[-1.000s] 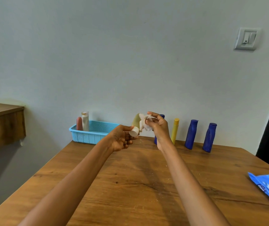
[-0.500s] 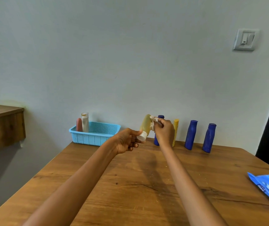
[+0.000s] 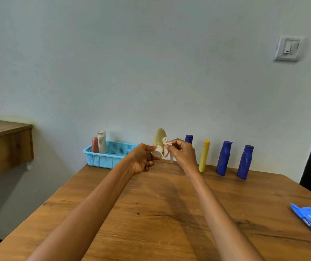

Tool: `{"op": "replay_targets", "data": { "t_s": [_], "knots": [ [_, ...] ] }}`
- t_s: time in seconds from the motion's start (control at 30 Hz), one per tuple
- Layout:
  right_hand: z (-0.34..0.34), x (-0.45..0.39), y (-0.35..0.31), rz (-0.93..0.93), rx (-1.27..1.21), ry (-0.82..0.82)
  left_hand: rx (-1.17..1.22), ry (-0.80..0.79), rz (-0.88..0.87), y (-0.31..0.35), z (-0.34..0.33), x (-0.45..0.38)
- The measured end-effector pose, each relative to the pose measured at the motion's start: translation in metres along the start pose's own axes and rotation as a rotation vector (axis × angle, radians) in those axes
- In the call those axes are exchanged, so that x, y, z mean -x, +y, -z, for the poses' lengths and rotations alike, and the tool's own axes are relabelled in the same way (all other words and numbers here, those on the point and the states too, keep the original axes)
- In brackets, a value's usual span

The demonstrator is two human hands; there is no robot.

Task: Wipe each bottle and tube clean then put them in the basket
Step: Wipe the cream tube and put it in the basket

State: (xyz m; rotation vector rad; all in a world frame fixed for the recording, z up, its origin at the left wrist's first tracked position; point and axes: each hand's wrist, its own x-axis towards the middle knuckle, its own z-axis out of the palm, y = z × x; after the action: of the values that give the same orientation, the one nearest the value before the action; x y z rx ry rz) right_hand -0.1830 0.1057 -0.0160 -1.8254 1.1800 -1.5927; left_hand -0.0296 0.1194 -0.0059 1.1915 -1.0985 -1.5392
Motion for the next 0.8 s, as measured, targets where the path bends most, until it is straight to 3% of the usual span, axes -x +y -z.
{"op": "replay_targets", "data": {
  "t_s": [0.07,0.2,0.27,0.4,0.63,0.8],
  "knots": [
    [0.002,-0.002,0.001,-0.022,-0.035,0.052,-0.018,-0.021,0.01,-0.001,0.0,0.0],
    [0.013,-0.01,0.006,-0.092,-0.151,0.343,-0.096,-0.076,0.027,-0.006,-0.003,0.001],
    [0.021,-0.014,0.012,-0.109,-0.086,0.38,-0.111,-0.103,0.028,-0.006,-0.005,0.001],
    [0.017,-0.017,0.022,-0.104,0.088,0.218,-0.139,-0.107,0.015,-0.007,-0.012,0.001],
    [-0.002,-0.006,0.01,0.07,0.247,0.151,-0.102,-0.01,-0.027,-0.003,-0.015,0.003],
    [-0.004,0.0,-0.001,-0.025,0.063,-0.037,-0.094,0.111,-0.019,-0.009,-0.002,-0.006]
  ]
}}
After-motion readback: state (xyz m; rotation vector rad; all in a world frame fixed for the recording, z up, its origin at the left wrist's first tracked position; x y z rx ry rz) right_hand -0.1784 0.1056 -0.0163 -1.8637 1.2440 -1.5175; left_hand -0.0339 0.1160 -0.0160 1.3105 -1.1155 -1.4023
